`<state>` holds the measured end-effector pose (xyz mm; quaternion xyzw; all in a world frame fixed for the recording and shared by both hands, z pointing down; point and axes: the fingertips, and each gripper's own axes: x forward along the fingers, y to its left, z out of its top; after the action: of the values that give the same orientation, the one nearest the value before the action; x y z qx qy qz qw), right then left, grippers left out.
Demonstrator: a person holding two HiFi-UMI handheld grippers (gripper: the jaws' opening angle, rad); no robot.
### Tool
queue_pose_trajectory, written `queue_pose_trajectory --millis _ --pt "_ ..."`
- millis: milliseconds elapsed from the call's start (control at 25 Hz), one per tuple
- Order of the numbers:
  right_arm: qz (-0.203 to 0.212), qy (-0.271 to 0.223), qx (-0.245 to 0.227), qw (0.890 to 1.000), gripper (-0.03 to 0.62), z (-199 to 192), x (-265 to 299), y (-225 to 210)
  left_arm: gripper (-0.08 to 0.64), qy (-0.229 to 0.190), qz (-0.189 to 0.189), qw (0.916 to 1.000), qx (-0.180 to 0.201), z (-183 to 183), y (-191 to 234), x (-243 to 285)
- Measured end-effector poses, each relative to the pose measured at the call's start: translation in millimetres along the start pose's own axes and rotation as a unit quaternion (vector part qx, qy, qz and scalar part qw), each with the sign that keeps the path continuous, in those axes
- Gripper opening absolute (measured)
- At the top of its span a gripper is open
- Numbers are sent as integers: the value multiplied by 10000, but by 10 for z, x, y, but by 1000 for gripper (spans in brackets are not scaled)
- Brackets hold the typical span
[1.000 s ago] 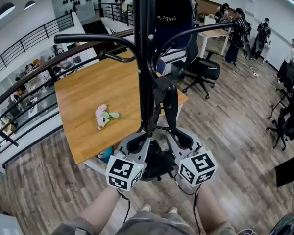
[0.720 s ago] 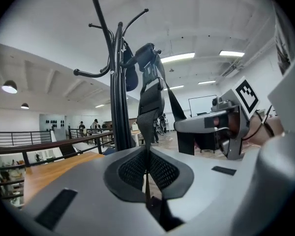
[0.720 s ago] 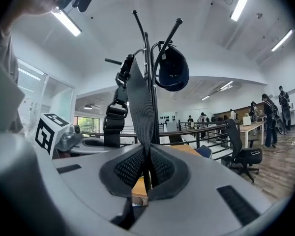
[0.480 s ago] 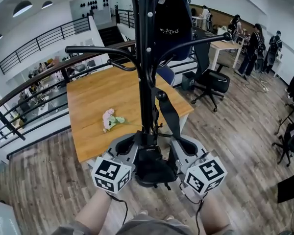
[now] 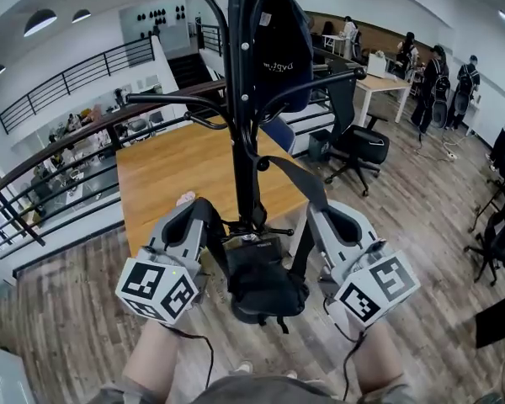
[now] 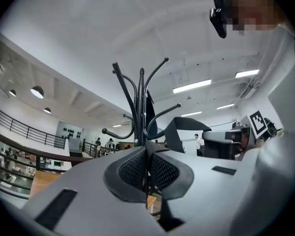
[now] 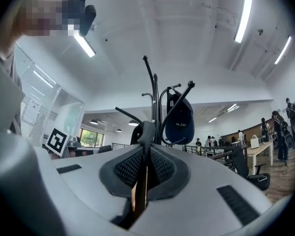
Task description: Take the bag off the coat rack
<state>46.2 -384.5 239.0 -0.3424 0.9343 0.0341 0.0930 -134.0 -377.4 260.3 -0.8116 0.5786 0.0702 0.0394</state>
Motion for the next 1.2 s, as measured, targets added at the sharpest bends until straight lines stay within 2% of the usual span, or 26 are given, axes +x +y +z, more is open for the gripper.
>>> queue_pose_trajectory --millis 200,360,480,720,920,1200 --pt "-202 -381 -112 9990 32 392 -222 -42 15 -319 -51 9995 34 340 -73 -116" --pt "-526 -582 32 9969 31 597 -448 -204 15 -502 -196 9985 14 552 -206 -136" --pt "-754 -674 237 9946 31 681 -645 -380 15 -517 -403 9978 18 612 -375 -77" --pt "-1383 -566 177 9886 31 694 -1164 -658 15 -379 -1078 9934 -23 489 -901 164" --pt "-1949 -443 -29 9798 31 746 -1632 -790 15 -276 -1668 9855 -142 382 -1331 454" --pt "-2930 -61 -270 9557 31 653 -2364 -940 15 -7 -2552 9656 -501 56 -2000 825"
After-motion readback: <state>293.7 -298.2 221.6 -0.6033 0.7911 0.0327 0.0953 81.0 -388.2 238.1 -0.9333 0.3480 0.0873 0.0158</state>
